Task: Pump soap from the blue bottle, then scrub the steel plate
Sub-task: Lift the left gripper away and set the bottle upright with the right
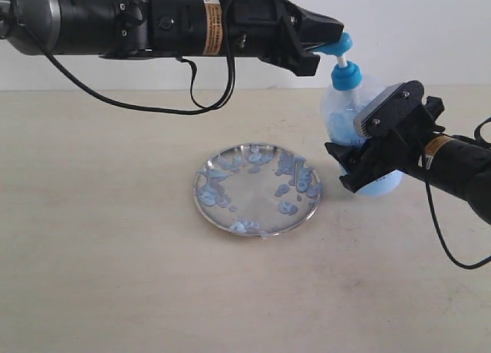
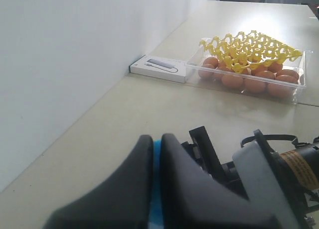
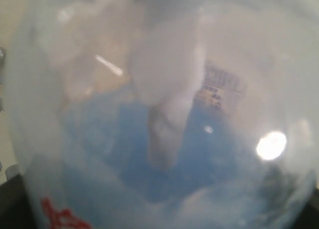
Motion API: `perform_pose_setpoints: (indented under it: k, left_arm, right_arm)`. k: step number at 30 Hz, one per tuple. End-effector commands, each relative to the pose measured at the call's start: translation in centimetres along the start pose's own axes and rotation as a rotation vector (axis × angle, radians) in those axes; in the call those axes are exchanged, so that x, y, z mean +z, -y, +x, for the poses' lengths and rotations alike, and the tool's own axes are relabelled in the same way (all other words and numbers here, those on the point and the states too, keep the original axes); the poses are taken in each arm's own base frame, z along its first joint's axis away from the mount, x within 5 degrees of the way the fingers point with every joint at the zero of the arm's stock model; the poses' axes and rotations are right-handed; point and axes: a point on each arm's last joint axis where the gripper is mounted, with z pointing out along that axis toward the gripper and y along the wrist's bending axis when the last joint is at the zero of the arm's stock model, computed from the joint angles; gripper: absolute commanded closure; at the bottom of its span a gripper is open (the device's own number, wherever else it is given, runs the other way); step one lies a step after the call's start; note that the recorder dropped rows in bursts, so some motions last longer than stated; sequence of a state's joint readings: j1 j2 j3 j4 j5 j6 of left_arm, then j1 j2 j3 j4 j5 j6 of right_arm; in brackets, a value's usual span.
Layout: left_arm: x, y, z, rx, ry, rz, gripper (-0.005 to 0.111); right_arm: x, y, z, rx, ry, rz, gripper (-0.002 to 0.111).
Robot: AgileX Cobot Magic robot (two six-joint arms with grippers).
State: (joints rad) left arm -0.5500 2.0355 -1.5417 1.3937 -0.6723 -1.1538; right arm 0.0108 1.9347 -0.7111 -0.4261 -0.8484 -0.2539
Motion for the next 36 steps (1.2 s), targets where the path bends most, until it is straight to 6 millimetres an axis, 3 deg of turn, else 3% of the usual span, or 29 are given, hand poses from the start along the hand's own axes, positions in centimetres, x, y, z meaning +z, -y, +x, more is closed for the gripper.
perform_pose_setpoints:
  k: [1,7,14,18,22,27,30,31,33,35,36]
  left_arm:
    - [1.2,0.3,3.7,0.007,-0.133,0.036,0.103]
    - [2.0,0.3,5.7,-0.030,-0.171,0.054,0.103]
    - [2.5,0.9,5.8,0.011,-0.174,0.064,0.103]
    - [2.3,0.6,4.0,0.004,-0.059,0.018,0.103]
    - [1.0,0.6,-0.1,0.109,0.113,-0.041,0.103]
    - [-2.8,2.1,-6.6,0.184,0.278,-0.077,0.103]
    - [-5.5,3.8,-8.3,0.213,0.301,-0.083,0.103]
    - [-7.5,5.0,-9.0,0.246,0.309,-0.092,0.103]
    - [-10.1,6.5,-8.5,0.258,0.303,-0.130,0.103]
    - [-13.8,7.5,-8.5,0.262,0.327,-0.241,0.103]
    - [-16.2,7.7,-8.2,0.233,0.343,-0.336,0.103]
  right_arm:
    - [0.0,-0.7,1.3,-0.009,-0.085,-0.050,0.108]
    - [0.0,-0.7,1.2,-0.004,-0.075,-0.050,0.108]
    - [0.0,-0.7,1.2,-0.005,-0.070,-0.051,0.108]
    - [0.0,-0.7,1.2,-0.005,-0.068,-0.050,0.108]
    - [0.0,-0.7,1.2,0.006,-0.069,-0.050,0.108]
    - [0.0,-0.7,1.2,0.091,-0.071,-0.045,0.108]
    - [0.0,-0.7,1.1,0.100,-0.065,-0.044,0.108]
    - [0.0,-0.7,1.1,0.112,-0.060,-0.043,0.108]
    - [0.0,-0.6,1.1,0.157,-0.055,-0.035,0.108]
    - [0.0,-0.6,1.0,0.170,-0.043,-0.034,0.092]
    - [0.0,-0.6,1.0,0.192,-0.043,-0.034,0.074]
